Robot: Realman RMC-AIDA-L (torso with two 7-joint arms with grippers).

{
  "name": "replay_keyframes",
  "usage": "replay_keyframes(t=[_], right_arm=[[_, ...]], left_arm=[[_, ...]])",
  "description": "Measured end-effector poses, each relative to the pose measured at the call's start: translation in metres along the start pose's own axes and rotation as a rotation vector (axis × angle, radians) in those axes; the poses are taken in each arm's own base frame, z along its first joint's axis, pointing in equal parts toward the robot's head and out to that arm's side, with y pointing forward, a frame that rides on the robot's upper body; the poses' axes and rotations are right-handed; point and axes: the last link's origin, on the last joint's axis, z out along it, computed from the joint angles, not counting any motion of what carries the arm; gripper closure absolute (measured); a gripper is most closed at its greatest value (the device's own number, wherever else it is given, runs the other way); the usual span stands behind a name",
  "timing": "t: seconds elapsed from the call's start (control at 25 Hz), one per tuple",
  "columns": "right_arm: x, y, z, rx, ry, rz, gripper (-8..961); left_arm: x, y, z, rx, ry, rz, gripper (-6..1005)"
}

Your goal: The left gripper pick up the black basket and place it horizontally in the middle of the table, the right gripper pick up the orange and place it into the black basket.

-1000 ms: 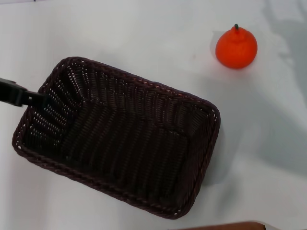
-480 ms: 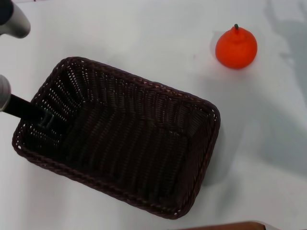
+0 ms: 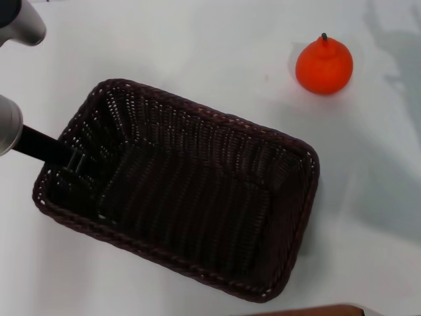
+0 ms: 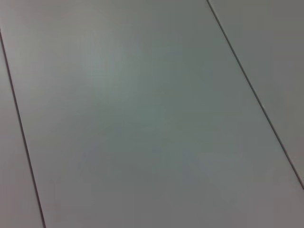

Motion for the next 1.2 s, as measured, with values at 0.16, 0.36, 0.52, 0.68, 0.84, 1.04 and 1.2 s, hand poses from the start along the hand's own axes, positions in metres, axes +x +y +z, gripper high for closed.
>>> replay_keyframes(t=[0.16,0.36,0.52,0.68,0.84,1.04,1.2], right_arm=[[0.0,0.001,-0.002,-0.003,-0.003,-0.001,28],[0.0,0.001,-0.002,-0.004,-0.004,-0.001,28],[0.001,0.002,-0.001,-0.002,-0.001,-0.002,29],[0.001,0.003,0.002,-0.009,-0.005,-0.005,29],[0.001,0.005,0.006,-0.015,-0.008,-0.003,28],[0.001,0.011,0.016,-0.039,-0.03,-0.003,29],[-0.005,0.011,0.029,-0.055,-0.069,-0.002,28]], left_arm=[[0.001,-0.001,0.002,0.003,0.011,-0.025,531],[0.004,0.0,0.0,0.008,0.031,-0.046,709],[0.008,-0.002,-0.003,-0.018,0.092,-0.086,827],[0.004,-0.016,-0.01,-0.047,0.145,-0.217,832],[-0.008,-0.034,-0.02,-0.073,0.202,-0.375,836],[-0.027,-0.047,-0.023,-0.063,0.209,-0.528,835],[-0.038,-0.049,-0.022,-0.054,0.235,-0.622,837]])
